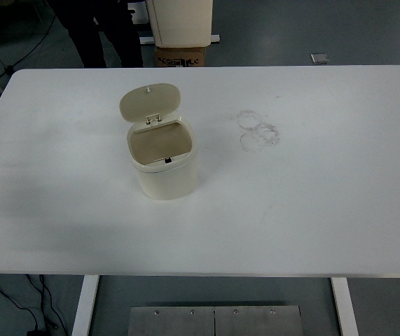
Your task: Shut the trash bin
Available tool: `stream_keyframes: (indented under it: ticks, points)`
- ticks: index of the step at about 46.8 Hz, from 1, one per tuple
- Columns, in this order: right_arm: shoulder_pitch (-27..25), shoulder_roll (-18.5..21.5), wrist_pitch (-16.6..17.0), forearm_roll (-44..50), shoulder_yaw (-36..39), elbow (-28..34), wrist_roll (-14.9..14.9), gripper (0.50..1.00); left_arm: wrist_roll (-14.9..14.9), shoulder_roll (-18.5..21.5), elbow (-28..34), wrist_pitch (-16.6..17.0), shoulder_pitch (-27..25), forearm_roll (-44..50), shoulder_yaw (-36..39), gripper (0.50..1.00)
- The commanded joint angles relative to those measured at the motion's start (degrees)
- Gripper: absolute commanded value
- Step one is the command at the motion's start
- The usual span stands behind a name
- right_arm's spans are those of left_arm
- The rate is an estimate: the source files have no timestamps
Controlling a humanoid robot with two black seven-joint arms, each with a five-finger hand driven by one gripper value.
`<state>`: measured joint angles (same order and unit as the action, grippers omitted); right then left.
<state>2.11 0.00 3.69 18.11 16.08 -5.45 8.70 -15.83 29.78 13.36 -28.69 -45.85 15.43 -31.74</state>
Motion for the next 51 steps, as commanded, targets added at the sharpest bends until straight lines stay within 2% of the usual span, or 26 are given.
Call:
stream_keyframes:
  ticks: [1, 51]
  points:
    - [0.0, 0.0, 0.0, 0.0, 0.0, 0.0, 0.0, 0.991, 0.01, 0.11, -0.01, -0.05, -0.29, 0.03, -0.08, 1.0]
    - [0.0, 0.0, 0.0, 0.0, 0.0, 0.0, 0.0, 0.991, 0.18, 0.72, 2.81, 0.56, -0.82, -0.14, 0.45, 1.0]
